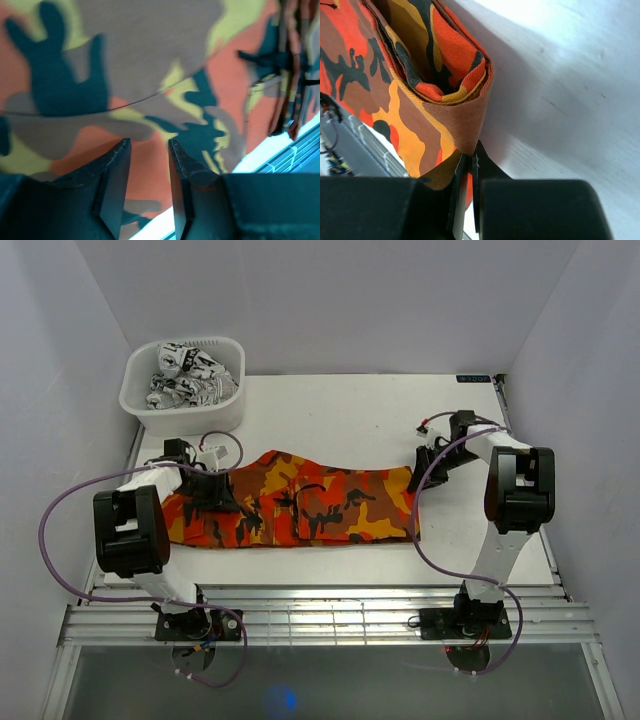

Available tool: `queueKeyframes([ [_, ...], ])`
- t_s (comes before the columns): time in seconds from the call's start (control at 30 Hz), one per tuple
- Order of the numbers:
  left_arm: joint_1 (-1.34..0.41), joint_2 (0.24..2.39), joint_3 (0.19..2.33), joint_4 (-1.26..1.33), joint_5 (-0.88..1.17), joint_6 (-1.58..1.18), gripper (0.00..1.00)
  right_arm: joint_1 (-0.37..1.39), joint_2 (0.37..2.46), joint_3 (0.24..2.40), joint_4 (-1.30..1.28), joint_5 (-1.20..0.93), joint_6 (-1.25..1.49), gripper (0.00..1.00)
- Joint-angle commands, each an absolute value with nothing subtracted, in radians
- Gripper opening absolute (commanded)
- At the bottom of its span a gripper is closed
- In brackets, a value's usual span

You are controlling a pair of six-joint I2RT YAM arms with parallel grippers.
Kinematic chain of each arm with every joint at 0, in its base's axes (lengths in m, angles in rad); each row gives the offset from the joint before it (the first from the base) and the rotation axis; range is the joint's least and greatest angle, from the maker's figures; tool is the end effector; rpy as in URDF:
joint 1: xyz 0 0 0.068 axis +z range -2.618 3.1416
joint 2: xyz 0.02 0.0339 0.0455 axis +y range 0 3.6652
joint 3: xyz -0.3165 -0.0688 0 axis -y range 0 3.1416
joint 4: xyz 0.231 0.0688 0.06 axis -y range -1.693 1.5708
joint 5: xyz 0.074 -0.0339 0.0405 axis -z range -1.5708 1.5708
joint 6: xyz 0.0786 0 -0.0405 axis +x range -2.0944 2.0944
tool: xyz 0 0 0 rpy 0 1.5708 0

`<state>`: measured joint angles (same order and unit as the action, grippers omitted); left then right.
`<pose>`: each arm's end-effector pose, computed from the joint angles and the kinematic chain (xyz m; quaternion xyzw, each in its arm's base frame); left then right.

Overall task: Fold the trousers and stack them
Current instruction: Fold the trousers

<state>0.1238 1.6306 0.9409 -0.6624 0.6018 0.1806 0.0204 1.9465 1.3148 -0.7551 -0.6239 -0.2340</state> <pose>0.2887 -0.0089 0.1932 0.0593 0.9481 -0.2754 0.1477 0.3822 0.0537 0.1845 -0.1482 0.9365 0.2946 0.1195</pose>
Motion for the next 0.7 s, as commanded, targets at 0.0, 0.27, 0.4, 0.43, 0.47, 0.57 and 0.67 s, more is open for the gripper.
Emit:
queueKeyframes([
  [0.0,0.135,1.640,0.945,-0.644,0.612,0.157,0.45,-0.023,2.011,1.333,-0.860,-0.774,-0.321,0.09],
  [0.27,0.126,1.544,1.011,-0.672,0.771,0.190,0.52,-0.043,1.968,1.267,-0.867,-0.746,-0.304,0.67],
  [0.4,0.051,1.465,1.035,-0.658,0.735,0.170,0.62,-0.051,1.870,1.215,-0.867,-0.628,-0.261,0.76],
  [0.43,0.038,1.454,1.032,-0.646,0.729,0.157,0.64,-0.051,1.843,1.201,-0.867,-0.620,-0.253,0.76],
  [0.47,0.026,1.445,1.028,-0.634,0.721,0.128,0.65,-0.051,1.833,1.187,-0.868,-0.621,-0.247,0.74],
  [0.57,-0.058,1.419,1.008,-0.574,0.706,0.086,0.65,-0.043,1.841,1.140,-0.870,-0.629,-0.244,0.69],
  [0.67,-0.135,1.427,1.000,-0.522,0.652,0.031,0.65,-0.038,1.885,1.103,-0.847,-0.664,-0.256,0.65],
])
